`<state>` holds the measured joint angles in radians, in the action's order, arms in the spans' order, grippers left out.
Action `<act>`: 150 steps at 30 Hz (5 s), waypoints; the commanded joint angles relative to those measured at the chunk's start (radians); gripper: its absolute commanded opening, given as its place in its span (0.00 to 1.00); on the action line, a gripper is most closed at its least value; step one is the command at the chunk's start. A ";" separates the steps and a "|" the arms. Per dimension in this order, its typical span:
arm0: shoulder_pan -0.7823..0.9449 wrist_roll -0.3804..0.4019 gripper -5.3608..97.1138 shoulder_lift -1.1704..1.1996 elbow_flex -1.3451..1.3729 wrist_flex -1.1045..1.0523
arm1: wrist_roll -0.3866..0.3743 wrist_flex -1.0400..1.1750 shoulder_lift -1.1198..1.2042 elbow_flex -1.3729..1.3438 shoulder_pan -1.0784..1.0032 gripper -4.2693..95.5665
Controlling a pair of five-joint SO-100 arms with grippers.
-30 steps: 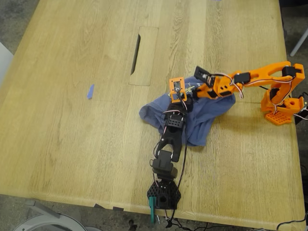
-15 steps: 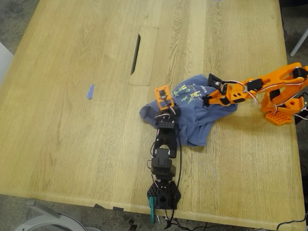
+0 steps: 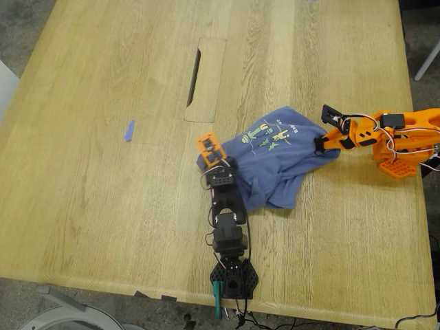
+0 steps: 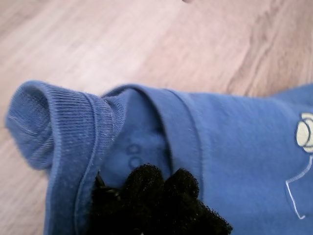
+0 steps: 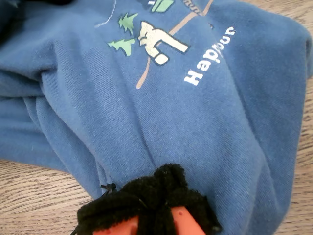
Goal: Fold a T-shirt
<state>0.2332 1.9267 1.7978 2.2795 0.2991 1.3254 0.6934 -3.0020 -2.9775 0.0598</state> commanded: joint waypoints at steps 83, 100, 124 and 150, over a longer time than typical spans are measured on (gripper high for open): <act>0.318 -0.009 0.05 0.747 0.305 0.219 | 0.005 0.419 0.150 0.442 -0.201 0.04; 0.776 -0.048 0.05 1.812 0.660 0.911 | 0.069 0.680 -0.173 0.341 -0.980 0.04; 1.140 -0.074 0.05 1.815 0.657 1.256 | 0.354 0.672 -0.405 -0.101 -2.155 0.04; 1.210 -0.032 0.05 1.812 0.785 0.911 | 0.192 0.388 -0.402 -0.291 -1.939 0.04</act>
<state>1.4327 1.8929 3.5021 3.0802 1.2257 1.5018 1.0753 -3.3993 -3.1999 -1.8945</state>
